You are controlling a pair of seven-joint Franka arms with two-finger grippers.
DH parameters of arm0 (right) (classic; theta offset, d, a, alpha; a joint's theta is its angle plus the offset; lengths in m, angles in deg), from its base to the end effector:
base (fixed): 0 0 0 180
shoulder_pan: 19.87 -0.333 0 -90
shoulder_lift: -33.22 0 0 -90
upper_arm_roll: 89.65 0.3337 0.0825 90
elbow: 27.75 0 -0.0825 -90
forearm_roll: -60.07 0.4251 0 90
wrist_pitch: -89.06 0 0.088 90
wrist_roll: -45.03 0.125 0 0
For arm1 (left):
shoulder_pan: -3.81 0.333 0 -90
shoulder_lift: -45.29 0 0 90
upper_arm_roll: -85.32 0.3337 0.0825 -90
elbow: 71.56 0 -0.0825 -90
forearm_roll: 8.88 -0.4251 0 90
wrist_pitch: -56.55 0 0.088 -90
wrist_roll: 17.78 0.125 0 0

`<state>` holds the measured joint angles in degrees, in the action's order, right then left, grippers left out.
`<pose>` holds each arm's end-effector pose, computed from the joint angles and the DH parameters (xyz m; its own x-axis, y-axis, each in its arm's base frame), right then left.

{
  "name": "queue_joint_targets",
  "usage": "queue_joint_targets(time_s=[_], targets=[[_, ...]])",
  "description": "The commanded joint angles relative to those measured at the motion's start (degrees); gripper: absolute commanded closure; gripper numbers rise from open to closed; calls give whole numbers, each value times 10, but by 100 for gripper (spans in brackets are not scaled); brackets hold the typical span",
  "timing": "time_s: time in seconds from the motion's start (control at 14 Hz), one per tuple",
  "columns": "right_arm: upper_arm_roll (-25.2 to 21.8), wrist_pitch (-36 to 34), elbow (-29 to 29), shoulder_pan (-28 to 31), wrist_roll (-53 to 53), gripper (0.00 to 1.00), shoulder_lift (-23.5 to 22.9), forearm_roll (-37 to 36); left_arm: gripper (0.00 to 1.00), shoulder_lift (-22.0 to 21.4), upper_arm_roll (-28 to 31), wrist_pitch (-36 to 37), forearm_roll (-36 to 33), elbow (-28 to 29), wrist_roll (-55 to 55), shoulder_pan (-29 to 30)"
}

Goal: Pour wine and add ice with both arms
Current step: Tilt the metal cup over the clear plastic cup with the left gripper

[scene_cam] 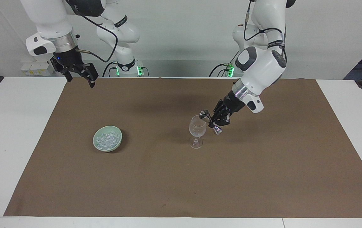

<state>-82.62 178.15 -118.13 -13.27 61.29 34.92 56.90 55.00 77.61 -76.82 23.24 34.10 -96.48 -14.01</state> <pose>0.5846 -0.0015 0.6370 0.9617 -0.2732 0.0232 -0.2741 -0.9602 0.0546 0.6095 -0.3045 0.4543 0.3421 0.8252 -0.4495 0.9277 -0.2207 0.3010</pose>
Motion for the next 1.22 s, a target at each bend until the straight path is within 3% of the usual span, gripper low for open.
queue_joint_targets(time_s=[0.0, 1.14], targets=[[4, 11, -12, 8, -19, 0, 9, 8, 100, 2, 8, -11, -20, -2, 6, -13], [4, 11, -12, 9, -19, 0, 9, 8, 100, 3, 8, -65, -111, 5, 11, -30]])
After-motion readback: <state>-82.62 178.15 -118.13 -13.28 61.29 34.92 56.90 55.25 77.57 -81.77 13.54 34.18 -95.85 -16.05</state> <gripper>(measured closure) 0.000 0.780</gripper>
